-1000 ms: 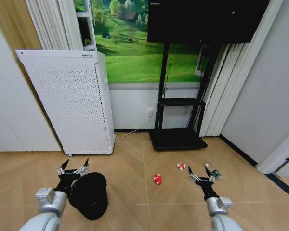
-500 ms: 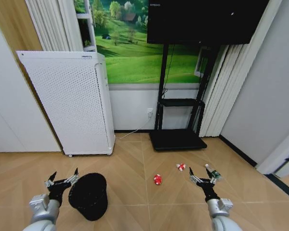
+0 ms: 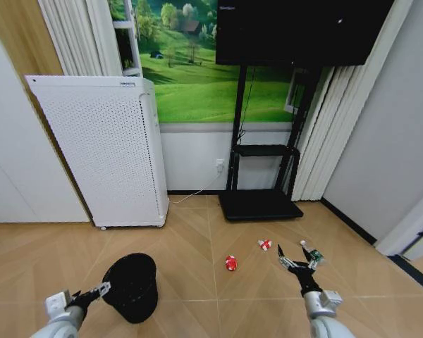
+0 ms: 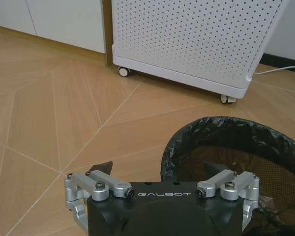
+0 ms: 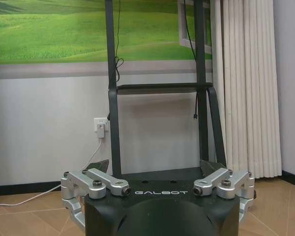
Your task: Pick up the trash bin and place the garbage on the floor into it.
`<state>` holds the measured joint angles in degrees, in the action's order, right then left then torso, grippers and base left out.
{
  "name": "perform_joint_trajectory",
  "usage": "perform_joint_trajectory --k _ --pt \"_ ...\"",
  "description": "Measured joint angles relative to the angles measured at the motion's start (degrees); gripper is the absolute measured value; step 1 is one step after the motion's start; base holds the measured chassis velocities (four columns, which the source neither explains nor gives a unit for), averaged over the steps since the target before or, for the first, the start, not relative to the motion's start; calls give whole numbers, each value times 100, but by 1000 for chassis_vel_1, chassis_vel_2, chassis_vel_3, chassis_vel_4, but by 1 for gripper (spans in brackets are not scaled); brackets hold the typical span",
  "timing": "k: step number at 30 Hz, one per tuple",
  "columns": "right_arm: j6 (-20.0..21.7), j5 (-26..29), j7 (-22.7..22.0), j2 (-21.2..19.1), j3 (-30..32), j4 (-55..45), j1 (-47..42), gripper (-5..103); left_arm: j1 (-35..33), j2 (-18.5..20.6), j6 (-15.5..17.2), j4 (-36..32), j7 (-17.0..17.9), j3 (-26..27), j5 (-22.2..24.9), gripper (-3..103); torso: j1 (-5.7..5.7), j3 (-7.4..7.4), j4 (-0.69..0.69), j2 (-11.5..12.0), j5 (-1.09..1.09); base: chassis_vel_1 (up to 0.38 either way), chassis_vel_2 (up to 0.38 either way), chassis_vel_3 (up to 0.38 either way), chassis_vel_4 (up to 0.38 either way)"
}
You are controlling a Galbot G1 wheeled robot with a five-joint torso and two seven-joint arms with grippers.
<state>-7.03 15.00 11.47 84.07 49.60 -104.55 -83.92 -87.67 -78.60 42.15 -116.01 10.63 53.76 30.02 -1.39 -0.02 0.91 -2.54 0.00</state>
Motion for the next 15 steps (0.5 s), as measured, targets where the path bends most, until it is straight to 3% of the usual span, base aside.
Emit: perform_joint_trajectory --k 10,15 --pt "-6 0 -30 -25 19 -140 -16 100 177 -132 -130 373 -447 -202 -332 100 0 0 0 -5 0 0 0 0 0" --pt "-5 3 -38 -34 27 -143 -21 100 195 -153 -7 369 -211 -231 -172 100 -1 0 0 -6 0 0 0 0 0"
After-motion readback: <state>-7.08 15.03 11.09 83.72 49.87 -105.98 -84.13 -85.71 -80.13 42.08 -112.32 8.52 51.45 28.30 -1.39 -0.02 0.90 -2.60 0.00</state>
